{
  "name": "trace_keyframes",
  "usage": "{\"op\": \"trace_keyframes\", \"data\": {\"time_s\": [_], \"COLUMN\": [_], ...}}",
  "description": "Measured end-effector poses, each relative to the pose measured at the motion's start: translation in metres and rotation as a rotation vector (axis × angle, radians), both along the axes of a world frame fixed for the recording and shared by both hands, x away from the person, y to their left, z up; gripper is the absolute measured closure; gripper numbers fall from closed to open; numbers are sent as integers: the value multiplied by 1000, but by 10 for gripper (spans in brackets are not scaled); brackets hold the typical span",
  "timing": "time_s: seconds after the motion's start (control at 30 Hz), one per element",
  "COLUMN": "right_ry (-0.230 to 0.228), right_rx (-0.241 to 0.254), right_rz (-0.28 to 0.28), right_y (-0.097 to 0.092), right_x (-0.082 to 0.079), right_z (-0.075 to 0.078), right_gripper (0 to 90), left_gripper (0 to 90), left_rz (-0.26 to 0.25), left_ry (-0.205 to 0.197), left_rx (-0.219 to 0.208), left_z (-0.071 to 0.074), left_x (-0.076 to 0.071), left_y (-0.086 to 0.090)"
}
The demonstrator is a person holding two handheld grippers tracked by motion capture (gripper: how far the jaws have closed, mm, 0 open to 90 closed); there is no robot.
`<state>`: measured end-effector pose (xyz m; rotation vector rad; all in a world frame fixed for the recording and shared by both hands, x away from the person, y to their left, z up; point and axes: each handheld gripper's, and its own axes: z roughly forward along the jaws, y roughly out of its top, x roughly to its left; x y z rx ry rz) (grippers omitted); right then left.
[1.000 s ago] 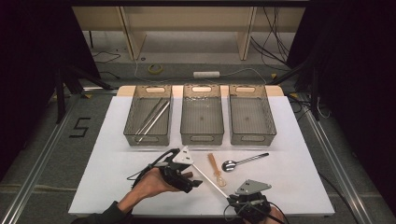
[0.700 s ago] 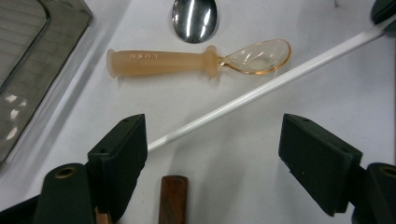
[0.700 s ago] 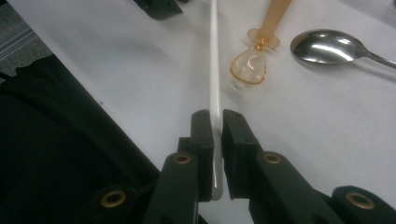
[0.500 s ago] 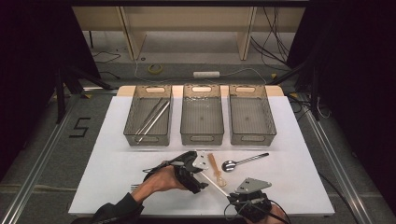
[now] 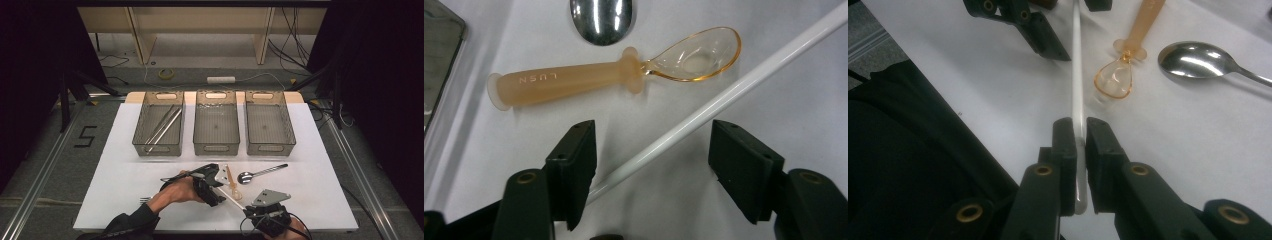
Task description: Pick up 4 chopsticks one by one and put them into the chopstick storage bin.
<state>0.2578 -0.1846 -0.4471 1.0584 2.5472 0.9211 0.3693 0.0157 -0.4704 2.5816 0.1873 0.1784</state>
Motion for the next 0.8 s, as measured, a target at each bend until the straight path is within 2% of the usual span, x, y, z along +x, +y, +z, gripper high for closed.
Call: {"op": "trace_keyframes", "data": {"time_s": [0.13, 0.23, 0.4, 0.53, 0.6, 0.8], "right_ry": [-5, -5, -13, -17, -21, -34], "right_rx": [3, 5, 0, 5, 7, 14], "right_rz": [3, 3, 8, 10, 10, 10], "right_y": [0, 0, 0, -2, -2, -5], "right_x": [0, 0, 0, 0, 0, 1], "right_z": [1, 2, 2, 3, 3, 5], "right_gripper": [838, 838, 838, 838, 838, 838], "left_gripper": [437, 493, 562, 599, 627, 660], "left_rz": [-27, -53, -69, -96, -113, -144], "left_ry": [-6, -21, -34, -63, -84, -134], "left_rx": [11, 36, 56, 73, 95, 96], "left_z": [1, 1, 5, 9, 10, 11], "left_x": [1, 0, 1, 0, -2, -6], "left_y": [-4, -6, -6, -5, -6, -7]}}
